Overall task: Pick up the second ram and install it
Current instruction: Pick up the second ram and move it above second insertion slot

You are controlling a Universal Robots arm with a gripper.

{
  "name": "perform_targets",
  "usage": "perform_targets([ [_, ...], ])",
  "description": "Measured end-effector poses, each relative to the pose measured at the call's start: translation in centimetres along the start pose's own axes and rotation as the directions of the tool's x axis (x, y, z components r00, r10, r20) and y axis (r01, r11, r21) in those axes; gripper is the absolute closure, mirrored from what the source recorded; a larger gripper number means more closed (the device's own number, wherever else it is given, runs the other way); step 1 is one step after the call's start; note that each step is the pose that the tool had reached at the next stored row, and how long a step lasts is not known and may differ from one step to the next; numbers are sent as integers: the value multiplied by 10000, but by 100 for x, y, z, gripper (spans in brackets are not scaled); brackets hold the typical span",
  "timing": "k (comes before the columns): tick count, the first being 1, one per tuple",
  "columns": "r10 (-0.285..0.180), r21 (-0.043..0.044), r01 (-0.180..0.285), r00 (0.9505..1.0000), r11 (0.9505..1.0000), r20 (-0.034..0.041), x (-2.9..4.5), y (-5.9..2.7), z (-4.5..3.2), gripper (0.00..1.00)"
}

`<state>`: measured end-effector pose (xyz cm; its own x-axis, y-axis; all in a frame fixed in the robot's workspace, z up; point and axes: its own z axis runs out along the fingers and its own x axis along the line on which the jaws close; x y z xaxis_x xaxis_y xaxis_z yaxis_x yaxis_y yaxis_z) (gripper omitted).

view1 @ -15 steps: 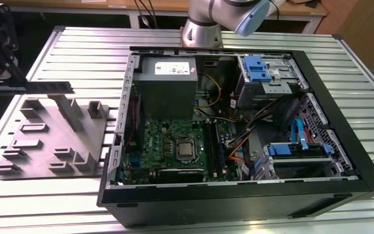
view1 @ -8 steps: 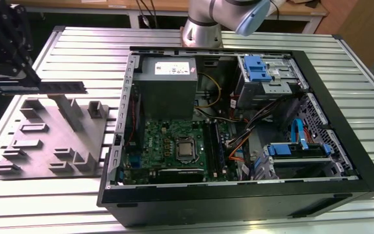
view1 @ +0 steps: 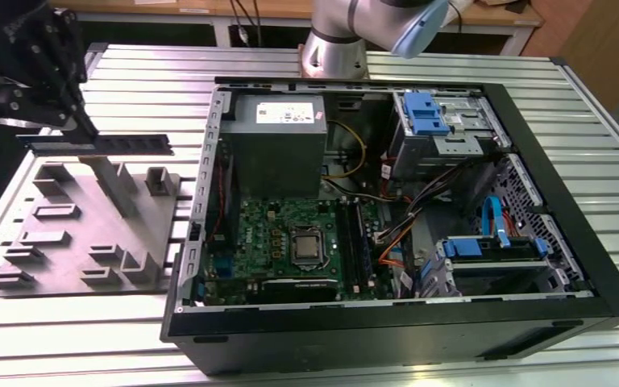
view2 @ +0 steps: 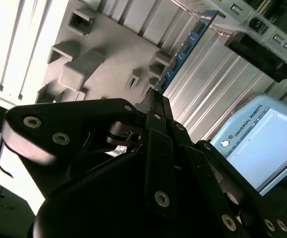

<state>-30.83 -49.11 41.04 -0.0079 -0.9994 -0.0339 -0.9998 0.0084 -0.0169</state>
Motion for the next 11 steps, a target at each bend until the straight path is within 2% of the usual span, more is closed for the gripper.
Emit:
perform_targets([
  [11, 0, 0, 0, 10000, 10000, 1, -2, -320, 6, 89],
])
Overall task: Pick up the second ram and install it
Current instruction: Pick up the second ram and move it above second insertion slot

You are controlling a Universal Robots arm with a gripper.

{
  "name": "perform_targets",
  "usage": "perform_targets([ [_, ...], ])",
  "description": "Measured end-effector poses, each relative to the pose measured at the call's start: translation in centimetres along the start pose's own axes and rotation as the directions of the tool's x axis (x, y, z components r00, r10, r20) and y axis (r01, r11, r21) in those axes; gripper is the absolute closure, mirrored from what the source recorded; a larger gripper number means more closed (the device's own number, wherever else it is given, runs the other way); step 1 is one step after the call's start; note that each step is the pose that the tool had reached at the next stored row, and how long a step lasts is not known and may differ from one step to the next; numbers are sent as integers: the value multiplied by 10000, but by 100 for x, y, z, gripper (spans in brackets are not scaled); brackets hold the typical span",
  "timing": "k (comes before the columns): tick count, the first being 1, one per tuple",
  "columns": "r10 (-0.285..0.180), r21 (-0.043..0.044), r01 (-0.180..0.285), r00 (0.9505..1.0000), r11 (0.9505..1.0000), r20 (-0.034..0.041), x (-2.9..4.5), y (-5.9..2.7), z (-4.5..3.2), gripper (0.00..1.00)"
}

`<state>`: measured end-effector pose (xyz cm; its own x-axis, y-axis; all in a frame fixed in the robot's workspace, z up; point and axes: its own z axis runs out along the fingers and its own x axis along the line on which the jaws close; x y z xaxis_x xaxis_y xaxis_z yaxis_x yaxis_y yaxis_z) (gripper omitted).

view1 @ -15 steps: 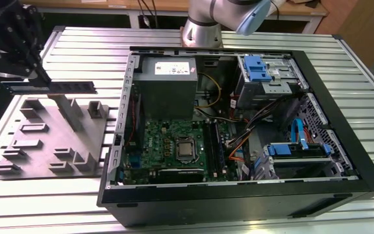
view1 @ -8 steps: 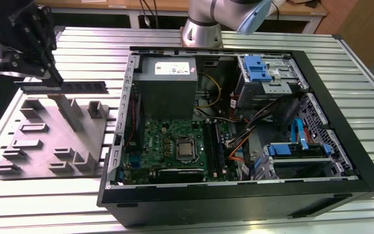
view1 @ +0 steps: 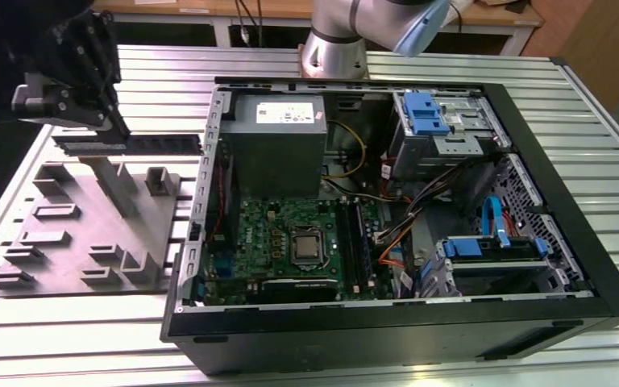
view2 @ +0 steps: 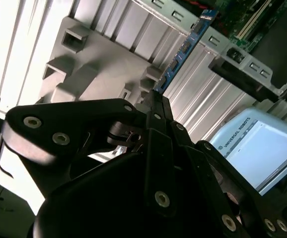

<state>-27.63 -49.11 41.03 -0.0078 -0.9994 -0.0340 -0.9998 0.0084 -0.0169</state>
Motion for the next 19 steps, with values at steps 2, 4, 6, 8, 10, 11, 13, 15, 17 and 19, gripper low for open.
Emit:
perform_targets([
  [2, 0, 0, 0, 10000, 10000, 0, -1, -58, 1, 89],
  [4, 0, 0, 0, 10000, 10000, 0, -1, -118, 3, 89],
  [6, 1, -1, -1, 10000, 10000, -1, -1, -178, 5, 89],
  [8, 1, 0, -1, 10000, 10000, 0, -2, -234, 7, 89],
  [10, 0, 0, 0, 10000, 10000, 1, -2, -291, 10, 89],
  [11, -1, 0, 1, 10000, 10000, 0, -2, -320, 12, 89],
  [13, 0, -1, 0, 10000, 10000, 0, -3, -381, 14, 89],
  [15, 1, -2, -1, 10000, 10000, 0, -3, -448, 17, 89],
  [17, 0, -2, 0, 10000, 10000, 0, -4, -524, 20, 89],
  [19, 1, -3, -1, 10000, 10000, 0, -4, -597, 23, 89],
])
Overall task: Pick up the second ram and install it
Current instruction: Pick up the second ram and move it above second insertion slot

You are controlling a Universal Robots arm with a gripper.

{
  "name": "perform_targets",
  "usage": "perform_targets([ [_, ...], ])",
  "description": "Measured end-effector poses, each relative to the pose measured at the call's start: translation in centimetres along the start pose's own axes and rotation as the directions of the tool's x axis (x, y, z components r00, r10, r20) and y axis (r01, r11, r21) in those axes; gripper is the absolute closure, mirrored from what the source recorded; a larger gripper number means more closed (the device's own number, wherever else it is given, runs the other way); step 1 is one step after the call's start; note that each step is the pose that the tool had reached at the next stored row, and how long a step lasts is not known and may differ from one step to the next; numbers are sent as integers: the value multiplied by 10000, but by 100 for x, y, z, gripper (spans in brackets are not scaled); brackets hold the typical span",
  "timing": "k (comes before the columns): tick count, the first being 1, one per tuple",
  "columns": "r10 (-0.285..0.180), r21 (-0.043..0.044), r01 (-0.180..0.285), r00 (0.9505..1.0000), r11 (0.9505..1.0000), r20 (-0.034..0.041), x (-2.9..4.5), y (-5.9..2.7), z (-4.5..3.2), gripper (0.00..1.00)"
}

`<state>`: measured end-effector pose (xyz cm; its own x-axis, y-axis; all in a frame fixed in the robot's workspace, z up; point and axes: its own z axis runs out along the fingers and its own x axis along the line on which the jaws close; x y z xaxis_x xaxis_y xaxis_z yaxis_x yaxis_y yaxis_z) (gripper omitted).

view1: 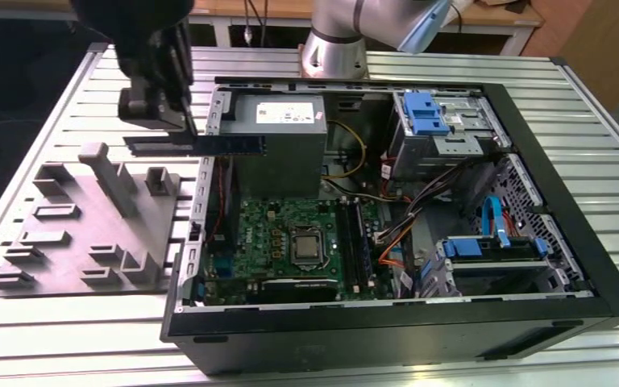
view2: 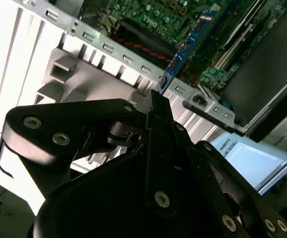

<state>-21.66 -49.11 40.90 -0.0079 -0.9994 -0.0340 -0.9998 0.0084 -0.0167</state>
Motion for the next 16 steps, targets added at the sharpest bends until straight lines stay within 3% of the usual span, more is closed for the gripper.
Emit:
perform_targets([
  [16, -1, -5, 1, 10000, 10000, 0, -4, -552, 26, 89],
])
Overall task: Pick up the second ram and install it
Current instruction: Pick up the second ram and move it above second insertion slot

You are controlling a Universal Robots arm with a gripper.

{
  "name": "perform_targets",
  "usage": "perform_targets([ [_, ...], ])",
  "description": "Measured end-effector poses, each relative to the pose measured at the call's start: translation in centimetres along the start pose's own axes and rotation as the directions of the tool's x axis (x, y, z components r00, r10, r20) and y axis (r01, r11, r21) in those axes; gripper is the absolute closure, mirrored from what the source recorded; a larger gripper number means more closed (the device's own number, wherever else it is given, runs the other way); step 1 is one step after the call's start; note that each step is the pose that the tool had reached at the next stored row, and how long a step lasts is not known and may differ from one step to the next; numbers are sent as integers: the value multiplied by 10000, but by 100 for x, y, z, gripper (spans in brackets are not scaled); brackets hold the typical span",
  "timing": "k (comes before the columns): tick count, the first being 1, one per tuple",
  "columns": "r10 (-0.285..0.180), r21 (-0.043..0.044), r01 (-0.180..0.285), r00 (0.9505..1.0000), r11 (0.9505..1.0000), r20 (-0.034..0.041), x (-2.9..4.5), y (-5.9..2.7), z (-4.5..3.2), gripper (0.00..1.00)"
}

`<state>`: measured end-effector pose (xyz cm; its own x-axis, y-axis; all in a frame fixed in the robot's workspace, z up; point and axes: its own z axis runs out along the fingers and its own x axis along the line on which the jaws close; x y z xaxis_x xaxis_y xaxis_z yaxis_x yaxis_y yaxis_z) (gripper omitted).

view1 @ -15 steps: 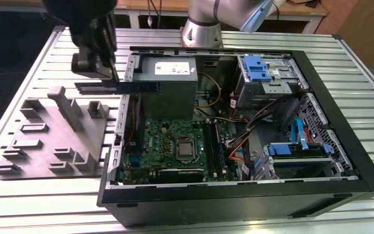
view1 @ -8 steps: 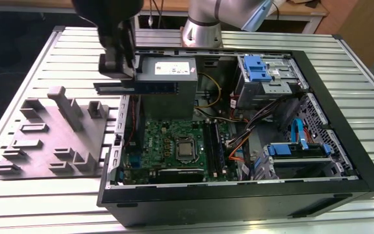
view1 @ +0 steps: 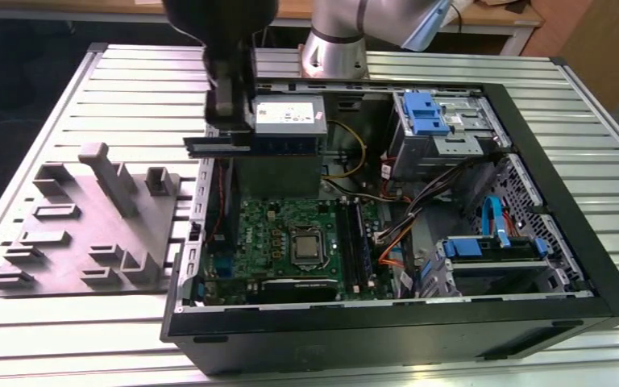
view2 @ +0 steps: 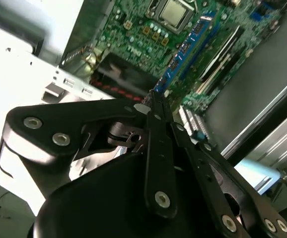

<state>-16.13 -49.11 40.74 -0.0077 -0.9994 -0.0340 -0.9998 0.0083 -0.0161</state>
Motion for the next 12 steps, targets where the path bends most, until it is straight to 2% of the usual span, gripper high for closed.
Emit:
perform_targets([
  [12, 2, -3, -2, 10000, 10000, 0, -3, -406, 19, 89],
])
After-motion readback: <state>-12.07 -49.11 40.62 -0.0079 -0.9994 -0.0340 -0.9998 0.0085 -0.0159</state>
